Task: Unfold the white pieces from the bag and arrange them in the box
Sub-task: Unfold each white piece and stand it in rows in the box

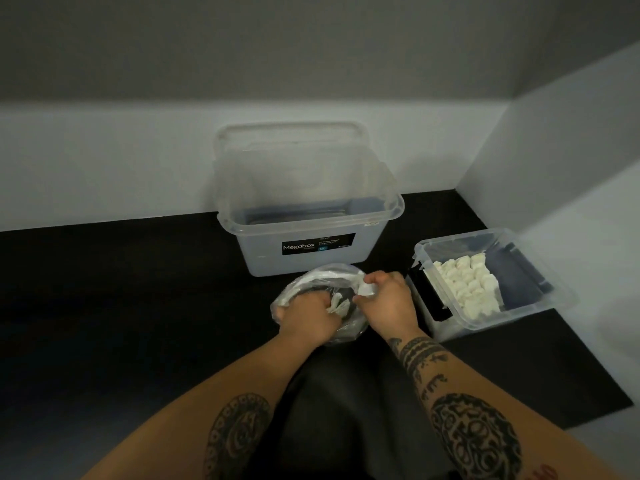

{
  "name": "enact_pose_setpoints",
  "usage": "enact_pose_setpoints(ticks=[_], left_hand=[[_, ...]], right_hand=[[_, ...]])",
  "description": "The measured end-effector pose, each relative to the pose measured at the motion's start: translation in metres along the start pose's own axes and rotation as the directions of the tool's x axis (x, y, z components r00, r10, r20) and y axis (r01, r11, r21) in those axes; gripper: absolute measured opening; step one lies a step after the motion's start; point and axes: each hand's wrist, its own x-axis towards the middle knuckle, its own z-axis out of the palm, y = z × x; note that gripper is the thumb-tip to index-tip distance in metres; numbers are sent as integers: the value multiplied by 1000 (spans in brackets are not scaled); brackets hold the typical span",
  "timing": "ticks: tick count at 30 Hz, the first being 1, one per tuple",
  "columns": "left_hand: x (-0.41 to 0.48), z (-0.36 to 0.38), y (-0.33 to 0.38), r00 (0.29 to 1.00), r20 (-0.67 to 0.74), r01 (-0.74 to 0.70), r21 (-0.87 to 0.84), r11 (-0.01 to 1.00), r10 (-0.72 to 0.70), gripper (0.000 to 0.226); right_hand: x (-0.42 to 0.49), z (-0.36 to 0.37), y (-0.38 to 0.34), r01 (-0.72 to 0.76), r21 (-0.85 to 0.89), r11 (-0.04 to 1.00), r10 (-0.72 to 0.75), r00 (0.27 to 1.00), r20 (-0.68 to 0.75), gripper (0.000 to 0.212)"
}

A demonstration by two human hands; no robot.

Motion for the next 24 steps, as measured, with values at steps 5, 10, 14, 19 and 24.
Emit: enact_pose_setpoints(ticks=[5, 10, 14, 19, 24], left_hand=[[6, -18, 2, 983, -37, 130, -547, 827, -179, 23], [4, -35, 5, 977, 85, 176, -840, 514, -196, 31], [2, -41, 9, 958, 233, 270, -930, 250, -169, 31], [4, -28, 1, 897, 440, 442, -883, 160, -46, 27], [6, -7, 0, 874, 474, 478, -804, 352, -104, 20]], right_hand=[[5, -1, -2, -77, 46, 996, 71, 991, 115, 39], [8, -13, -9, -119, 428, 896, 72, 989, 126, 35], [6, -22, -20, -152, 657, 738, 57, 985, 164, 38], [-2, -11, -9, -235, 728, 644, 89, 968, 234, 30], [-14, 3, 14, -252, 634, 731, 87, 956, 281, 38]])
